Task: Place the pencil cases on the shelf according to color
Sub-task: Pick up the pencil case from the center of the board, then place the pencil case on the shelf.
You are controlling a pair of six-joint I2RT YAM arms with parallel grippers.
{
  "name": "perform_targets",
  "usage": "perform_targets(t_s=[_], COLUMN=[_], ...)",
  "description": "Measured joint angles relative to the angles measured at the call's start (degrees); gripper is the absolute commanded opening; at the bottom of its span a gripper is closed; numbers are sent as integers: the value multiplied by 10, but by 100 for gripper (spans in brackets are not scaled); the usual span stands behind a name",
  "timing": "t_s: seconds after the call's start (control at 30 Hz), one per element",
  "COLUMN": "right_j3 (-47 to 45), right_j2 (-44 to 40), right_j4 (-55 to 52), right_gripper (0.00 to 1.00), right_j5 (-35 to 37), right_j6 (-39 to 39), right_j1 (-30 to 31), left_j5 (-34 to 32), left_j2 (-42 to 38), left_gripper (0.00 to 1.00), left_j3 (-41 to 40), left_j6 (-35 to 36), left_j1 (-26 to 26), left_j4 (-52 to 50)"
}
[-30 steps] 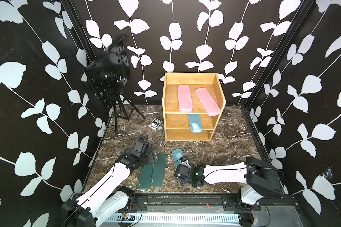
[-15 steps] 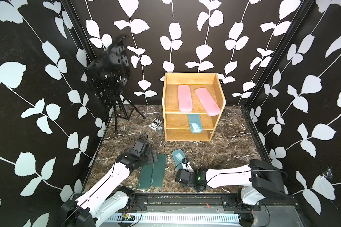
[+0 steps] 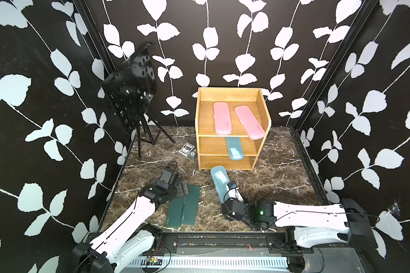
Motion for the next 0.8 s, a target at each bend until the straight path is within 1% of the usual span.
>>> perform_targets(t_s=[0.17,0.37,0.53,0.7,0.73,0.8], right_j3=[67,124,209,321,343,373], right_j2=[5,41,116,218,241,274], right_j4=[-19,-18,-12,-3,1,1], right_gripper=[51,50,50,51,52,57], right_j5=[12,0,-25,-65,-76,-91], right_j6=[-23,-59,-84,-104,-107,-112], right_j1=[-11,-71,-142,-202,-214,-232], left_j5=[-3,-4,-3,7,9,10], left_j2=[-3,14,45,59,62,66], left_gripper=[99,99,99,99,99,99], left_j3=[0,3,21,32,33,35], left_j6=[-4,-2,8,16,18,22], left_j1=[0,0,0,0,0,0], left_j4=[17,35,38,45,47,50])
